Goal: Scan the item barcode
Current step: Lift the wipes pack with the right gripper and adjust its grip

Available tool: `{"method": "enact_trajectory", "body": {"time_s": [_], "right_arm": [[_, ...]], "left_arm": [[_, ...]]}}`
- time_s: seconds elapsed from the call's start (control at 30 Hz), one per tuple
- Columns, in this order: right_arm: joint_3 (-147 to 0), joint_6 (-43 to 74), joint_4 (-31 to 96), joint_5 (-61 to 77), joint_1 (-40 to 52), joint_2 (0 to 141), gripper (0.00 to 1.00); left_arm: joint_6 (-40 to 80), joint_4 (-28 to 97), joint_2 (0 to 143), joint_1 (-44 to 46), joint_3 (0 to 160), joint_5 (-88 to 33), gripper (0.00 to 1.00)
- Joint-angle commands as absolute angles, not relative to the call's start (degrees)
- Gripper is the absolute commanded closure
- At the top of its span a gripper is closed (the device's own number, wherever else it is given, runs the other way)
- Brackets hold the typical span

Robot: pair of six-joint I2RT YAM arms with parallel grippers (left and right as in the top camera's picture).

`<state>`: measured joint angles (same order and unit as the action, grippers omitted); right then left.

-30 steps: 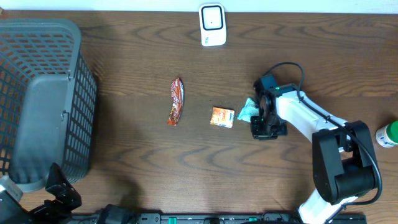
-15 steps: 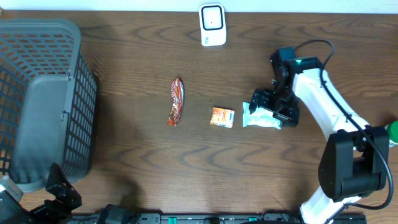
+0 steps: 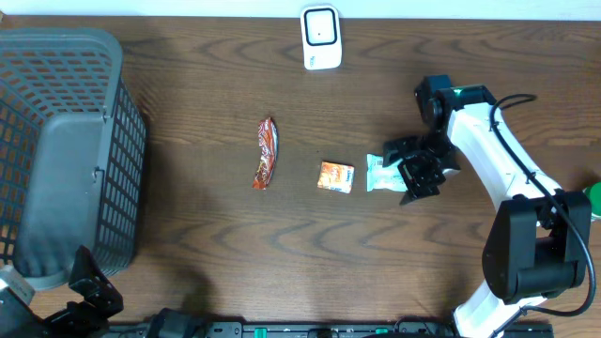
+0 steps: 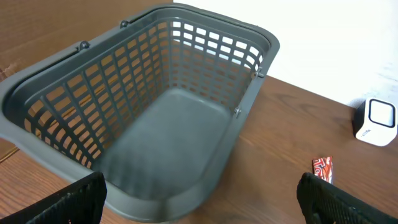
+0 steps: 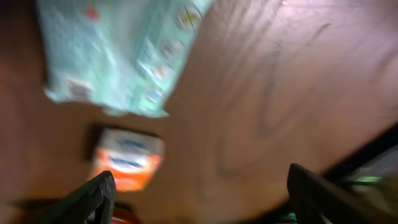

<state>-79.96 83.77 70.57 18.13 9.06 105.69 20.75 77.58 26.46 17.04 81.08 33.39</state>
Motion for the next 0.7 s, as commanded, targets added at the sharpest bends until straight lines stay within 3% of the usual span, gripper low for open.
{"method": "enact_trajectory", "body": {"time_s": [0.0, 0.23, 0.43, 0.6, 0.67], "right_arm": [[-79.5, 96.2, 70.1, 13.4, 8.9, 105.7, 0.16], [-78.1, 94.6, 69.9, 7.0, 8.2, 105.7, 0.09], [-70.0, 89.0, 56.8, 3.4, 8.4, 105.7, 0.09], [-61.9, 89.0, 42.5, 3.2, 8.3, 105.7, 0.21], [-59.5, 88.4, 38.0, 3.1, 8.3, 105.7, 0.32]], "left_arm": [[20.1, 77.6, 26.5, 17.0, 81.4, 34.1, 0.02], [20.1, 77.6, 26.5, 17.0, 81.4, 34.0, 0.02], [20.1, 77.6, 26.5, 17.0, 81.4, 34.0, 0.02], [20.1, 77.6, 26.5, 17.0, 81.4, 33.6, 0.02], [20.1, 77.6, 26.5, 17.0, 81.4, 33.7, 0.02]]}}
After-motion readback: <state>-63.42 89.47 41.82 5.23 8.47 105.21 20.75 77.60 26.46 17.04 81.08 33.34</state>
